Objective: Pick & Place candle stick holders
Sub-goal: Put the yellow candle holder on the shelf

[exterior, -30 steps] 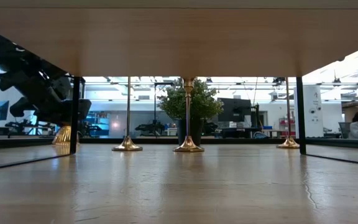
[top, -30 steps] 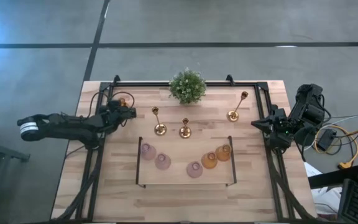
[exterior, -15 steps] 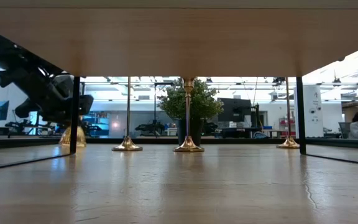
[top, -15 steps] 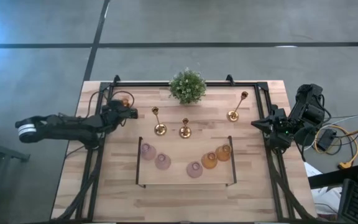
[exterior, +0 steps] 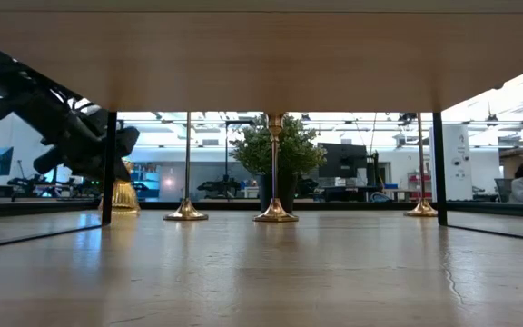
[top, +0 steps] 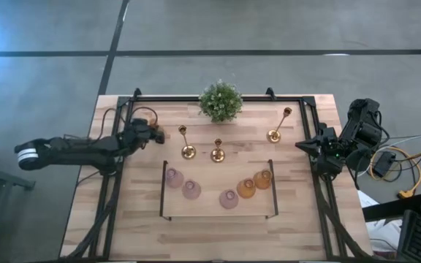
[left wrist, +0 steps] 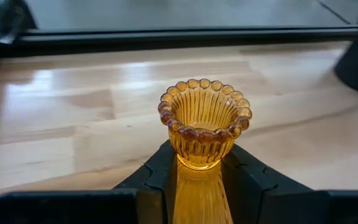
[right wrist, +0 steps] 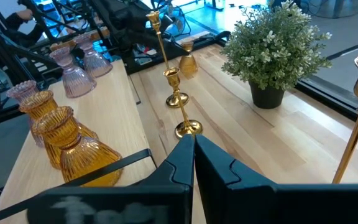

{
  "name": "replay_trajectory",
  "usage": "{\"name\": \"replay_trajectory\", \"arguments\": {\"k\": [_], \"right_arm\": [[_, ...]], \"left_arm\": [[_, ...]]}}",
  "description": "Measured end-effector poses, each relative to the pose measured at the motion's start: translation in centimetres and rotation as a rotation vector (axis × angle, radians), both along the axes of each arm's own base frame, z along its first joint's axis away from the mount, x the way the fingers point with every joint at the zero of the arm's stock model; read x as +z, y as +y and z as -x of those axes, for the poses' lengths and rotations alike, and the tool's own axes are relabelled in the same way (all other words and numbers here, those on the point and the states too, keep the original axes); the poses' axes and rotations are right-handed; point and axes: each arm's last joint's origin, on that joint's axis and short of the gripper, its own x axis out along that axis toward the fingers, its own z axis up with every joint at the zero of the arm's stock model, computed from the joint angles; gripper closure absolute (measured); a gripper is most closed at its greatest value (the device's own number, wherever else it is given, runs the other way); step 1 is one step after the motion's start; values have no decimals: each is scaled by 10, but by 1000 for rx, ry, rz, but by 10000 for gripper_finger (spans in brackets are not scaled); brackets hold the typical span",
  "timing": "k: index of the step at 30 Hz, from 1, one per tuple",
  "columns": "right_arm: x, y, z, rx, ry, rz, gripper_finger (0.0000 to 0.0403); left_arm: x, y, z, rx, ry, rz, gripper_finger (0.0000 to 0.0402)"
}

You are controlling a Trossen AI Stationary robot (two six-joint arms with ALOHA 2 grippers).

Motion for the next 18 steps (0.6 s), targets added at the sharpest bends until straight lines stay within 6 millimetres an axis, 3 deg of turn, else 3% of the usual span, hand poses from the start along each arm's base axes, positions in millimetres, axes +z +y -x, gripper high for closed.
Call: {"name": "replay_trajectory", "arguments": {"k": [18], "right_arm": [[0, 0, 0, 0, 0, 0, 394]], "left_arm": [[26, -16, 1, -295, -167, -10, 300]]}}
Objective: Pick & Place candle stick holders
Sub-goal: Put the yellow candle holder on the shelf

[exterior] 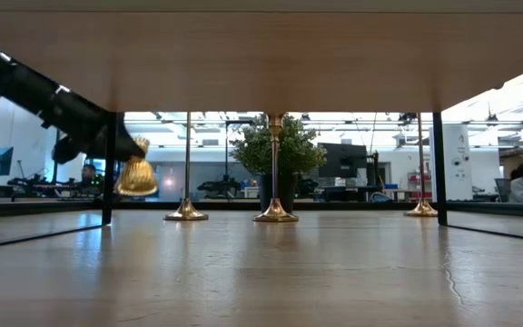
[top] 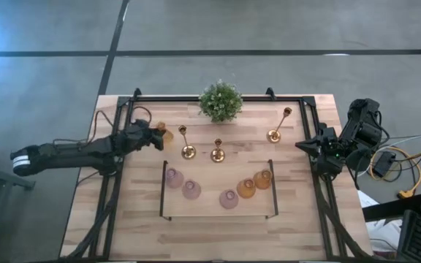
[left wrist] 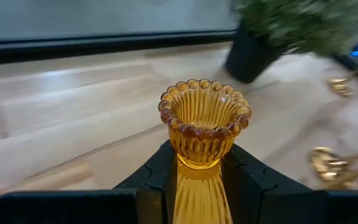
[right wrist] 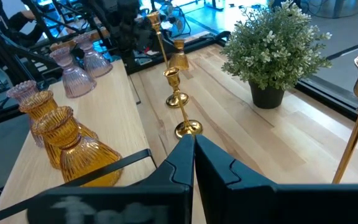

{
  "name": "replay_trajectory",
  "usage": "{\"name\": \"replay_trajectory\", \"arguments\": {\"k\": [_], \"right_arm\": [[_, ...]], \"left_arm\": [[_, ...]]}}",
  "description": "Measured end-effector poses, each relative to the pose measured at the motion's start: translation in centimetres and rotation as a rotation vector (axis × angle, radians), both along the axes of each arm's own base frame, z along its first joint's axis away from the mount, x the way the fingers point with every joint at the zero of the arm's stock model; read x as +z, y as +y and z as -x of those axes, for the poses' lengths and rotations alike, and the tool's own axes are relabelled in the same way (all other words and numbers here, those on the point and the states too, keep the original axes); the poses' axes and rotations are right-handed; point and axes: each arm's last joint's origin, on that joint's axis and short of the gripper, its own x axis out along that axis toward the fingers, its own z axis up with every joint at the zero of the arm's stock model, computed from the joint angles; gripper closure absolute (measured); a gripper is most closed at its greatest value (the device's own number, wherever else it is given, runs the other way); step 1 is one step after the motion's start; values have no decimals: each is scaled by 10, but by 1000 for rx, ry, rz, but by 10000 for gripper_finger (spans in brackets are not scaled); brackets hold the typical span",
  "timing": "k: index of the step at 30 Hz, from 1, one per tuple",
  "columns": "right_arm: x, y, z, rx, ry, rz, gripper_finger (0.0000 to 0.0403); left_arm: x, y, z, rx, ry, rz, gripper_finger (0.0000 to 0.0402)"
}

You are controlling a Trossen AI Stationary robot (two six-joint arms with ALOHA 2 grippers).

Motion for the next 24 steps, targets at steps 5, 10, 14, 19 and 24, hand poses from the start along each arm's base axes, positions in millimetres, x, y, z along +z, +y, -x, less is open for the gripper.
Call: {"name": "replay_trajectory", "arguments": {"k": [5, 10, 14, 19, 24], "right_arm": [[0, 0, 0, 0, 0, 0, 394], [0, 0, 0, 0, 0, 0, 394], [0, 0, 0, 0, 0, 0, 394], [0, 0, 0, 0, 0, 0, 394], [0, 0, 0, 0, 0, 0, 394]], "left_arm": [[22, -2, 3, -63, -72, -51, 300], [50, -5, 8, -101, -73, -96, 300], [79, -8, 12, -179, -90, -145, 301], [122, -15, 17, -355, -148, -204, 301], [164, -22, 27, -458, -199, -261, 301]]}}
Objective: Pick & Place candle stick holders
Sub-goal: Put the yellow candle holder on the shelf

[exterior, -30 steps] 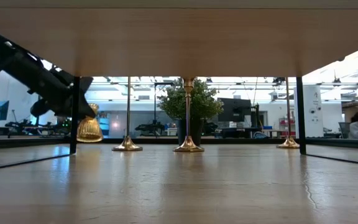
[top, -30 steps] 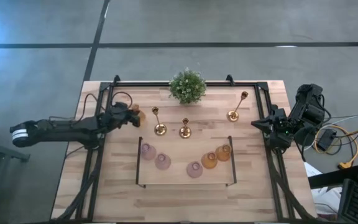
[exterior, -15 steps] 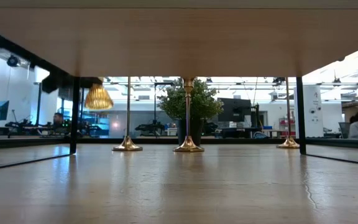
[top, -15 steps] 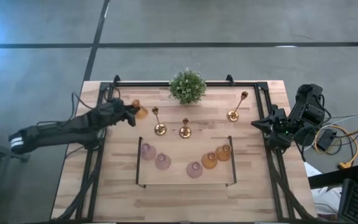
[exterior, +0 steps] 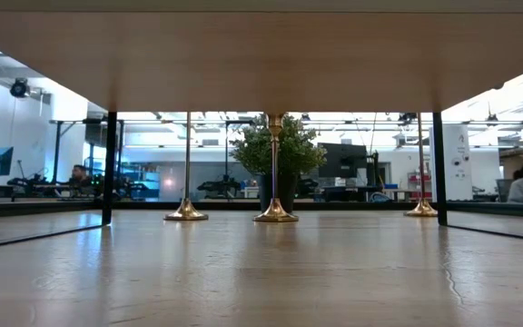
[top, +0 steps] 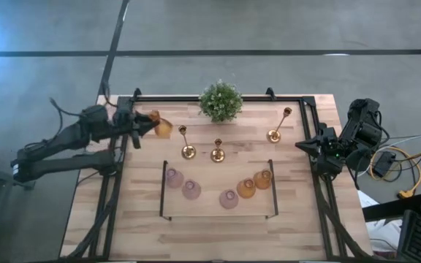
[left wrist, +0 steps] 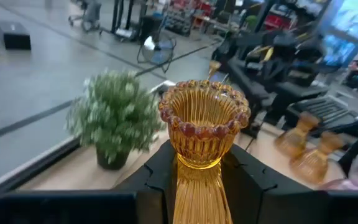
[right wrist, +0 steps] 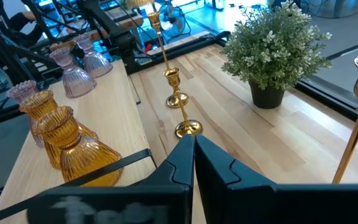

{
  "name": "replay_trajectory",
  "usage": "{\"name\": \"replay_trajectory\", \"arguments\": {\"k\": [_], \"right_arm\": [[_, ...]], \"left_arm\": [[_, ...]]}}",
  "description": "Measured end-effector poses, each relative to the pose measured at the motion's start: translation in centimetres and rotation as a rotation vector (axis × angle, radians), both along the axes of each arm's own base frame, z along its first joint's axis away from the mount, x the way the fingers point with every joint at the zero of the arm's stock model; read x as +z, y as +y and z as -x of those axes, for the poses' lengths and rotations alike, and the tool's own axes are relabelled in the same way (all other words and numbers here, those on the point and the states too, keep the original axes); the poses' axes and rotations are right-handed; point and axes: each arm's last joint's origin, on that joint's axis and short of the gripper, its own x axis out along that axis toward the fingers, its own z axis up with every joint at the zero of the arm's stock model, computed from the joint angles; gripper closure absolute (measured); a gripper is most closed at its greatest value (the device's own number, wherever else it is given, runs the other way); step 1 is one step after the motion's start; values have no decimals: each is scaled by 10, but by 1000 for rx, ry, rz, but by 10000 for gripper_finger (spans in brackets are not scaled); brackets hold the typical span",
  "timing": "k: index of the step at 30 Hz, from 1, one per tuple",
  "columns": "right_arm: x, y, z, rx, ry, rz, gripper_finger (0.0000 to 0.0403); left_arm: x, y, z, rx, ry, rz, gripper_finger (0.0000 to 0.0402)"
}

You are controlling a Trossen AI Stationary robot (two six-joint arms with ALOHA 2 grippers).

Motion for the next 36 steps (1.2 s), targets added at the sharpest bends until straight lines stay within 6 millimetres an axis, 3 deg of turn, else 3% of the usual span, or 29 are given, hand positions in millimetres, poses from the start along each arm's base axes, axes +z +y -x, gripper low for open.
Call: {"name": "replay_trajectory", "arguments": {"k": [7, 12, 20, 26, 30, 36], "right_arm": [[0, 0, 0, 0, 0, 0, 394], [0, 0, 0, 0, 0, 0, 394], [0, 0, 0, 0, 0, 0, 394], [0, 0, 0, 0, 0, 0, 394], [0, 0, 0, 0, 0, 0, 394], [0, 0, 0, 0, 0, 0, 394]], "left_arm": [[53, -9, 11, -162, -101, -50, 301], [75, -14, 3, -324, -122, -48, 301], [87, -33, -33, -513, -64, -40, 301], [90, -70, -58, -560, 9, -121, 301], [101, -97, -60, -564, 19, -164, 301], [102, -132, -70, -580, 85, -201, 301]]}}
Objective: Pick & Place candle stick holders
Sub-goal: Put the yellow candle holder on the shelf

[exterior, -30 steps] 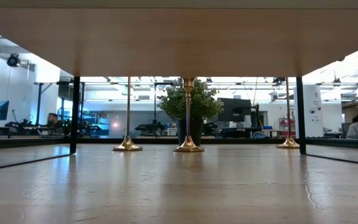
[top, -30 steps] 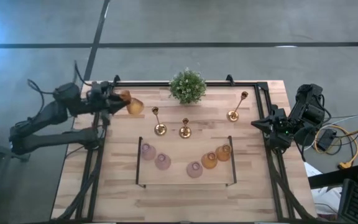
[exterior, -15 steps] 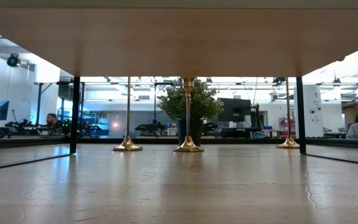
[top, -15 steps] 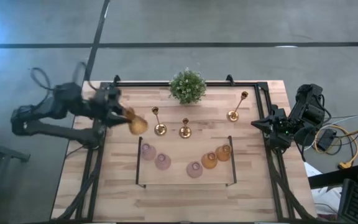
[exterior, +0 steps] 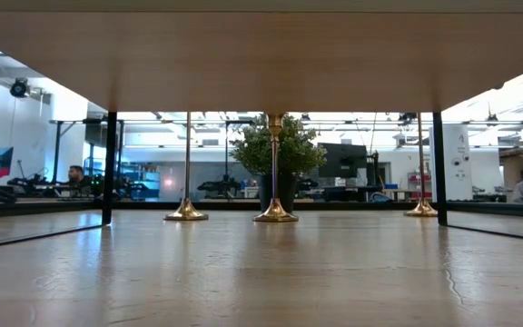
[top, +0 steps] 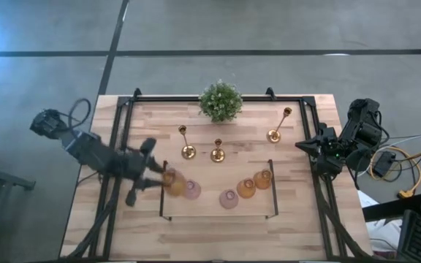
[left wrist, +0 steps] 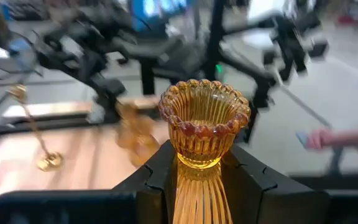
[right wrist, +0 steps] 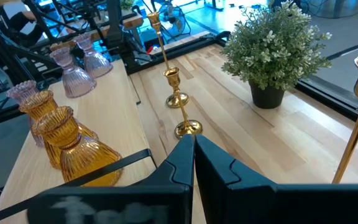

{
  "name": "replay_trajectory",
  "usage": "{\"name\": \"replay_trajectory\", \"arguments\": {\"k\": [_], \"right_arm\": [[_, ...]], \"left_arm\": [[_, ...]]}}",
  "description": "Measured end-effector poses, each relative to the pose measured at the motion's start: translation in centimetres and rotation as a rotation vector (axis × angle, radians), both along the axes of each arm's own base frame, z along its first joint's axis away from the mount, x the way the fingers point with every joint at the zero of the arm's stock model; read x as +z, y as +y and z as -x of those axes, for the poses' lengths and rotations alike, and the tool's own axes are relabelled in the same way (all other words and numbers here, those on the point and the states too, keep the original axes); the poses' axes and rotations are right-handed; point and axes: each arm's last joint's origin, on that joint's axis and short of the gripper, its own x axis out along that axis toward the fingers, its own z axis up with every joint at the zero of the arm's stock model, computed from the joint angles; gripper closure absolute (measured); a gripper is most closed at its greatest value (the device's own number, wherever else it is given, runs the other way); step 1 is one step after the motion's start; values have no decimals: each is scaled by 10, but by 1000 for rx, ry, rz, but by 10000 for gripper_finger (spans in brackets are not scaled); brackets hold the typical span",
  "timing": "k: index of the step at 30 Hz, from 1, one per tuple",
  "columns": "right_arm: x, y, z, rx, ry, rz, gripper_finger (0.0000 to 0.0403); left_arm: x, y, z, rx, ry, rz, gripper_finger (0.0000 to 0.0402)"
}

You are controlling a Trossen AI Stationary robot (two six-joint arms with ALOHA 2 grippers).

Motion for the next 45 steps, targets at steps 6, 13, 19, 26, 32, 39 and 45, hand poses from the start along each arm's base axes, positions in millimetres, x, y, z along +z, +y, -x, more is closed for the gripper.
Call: {"name": "replay_trajectory", "arguments": {"k": [6, 13, 19, 26, 32, 39, 45], "right_arm": [[0, 0, 0, 0, 0, 0, 394], [0, 0, 0, 0, 0, 0, 394], [0, 0, 0, 0, 0, 0, 394], [0, 0, 0, 0, 0, 0, 394], [0, 0, 0, 0, 0, 0, 394], [0, 0, 0, 0, 0, 0, 394], [0, 0, 0, 0, 0, 0, 394]], "left_arm": [[-9, -26, -13, -8, 49, -2, 301], [-32, -52, -36, 10, 138, -5, 301], [-48, -70, -53, 1, 177, -28, 301], [-68, -83, -72, 52, 191, -70, 301], [-81, -90, -83, 122, 204, -87, 301], [-95, -97, -95, 201, 206, -98, 301], [-110, -105, -107, 254, 198, -91, 301]]}}
